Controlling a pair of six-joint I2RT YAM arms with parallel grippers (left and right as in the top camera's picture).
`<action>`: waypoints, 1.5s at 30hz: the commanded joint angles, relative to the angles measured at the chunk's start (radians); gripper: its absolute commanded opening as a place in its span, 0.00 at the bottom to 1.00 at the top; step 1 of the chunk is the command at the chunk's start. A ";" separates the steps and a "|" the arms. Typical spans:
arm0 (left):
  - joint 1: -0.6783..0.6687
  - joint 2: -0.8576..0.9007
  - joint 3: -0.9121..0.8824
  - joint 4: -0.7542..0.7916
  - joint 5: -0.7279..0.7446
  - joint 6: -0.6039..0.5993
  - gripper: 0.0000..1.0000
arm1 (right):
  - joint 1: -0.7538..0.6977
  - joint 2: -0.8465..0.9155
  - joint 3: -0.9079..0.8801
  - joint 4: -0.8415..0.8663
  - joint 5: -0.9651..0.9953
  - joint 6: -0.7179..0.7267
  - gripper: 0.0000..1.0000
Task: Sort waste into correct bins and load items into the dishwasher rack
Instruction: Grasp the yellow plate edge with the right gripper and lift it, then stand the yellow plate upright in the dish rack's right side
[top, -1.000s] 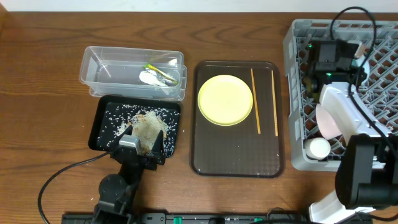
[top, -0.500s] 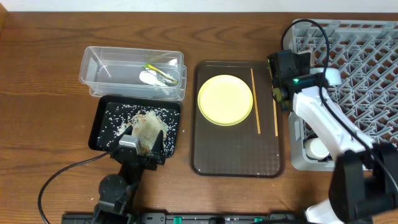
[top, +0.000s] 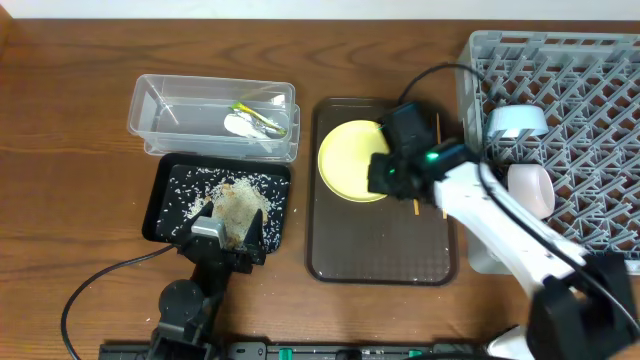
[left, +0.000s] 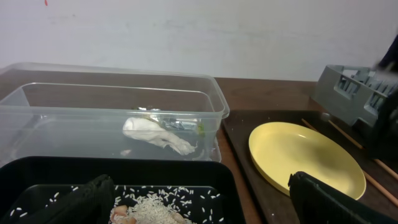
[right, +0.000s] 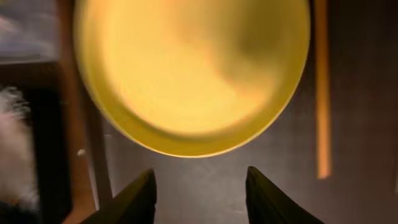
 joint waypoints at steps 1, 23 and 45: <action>0.004 -0.002 -0.014 -0.038 -0.005 0.016 0.91 | 0.002 0.070 -0.014 -0.007 0.078 0.216 0.48; 0.004 -0.002 -0.014 -0.038 -0.005 0.016 0.91 | -0.098 -0.151 0.003 0.001 0.399 -0.084 0.01; 0.004 -0.002 -0.014 -0.038 -0.005 0.016 0.91 | -0.734 -0.353 0.002 0.198 1.039 -0.705 0.01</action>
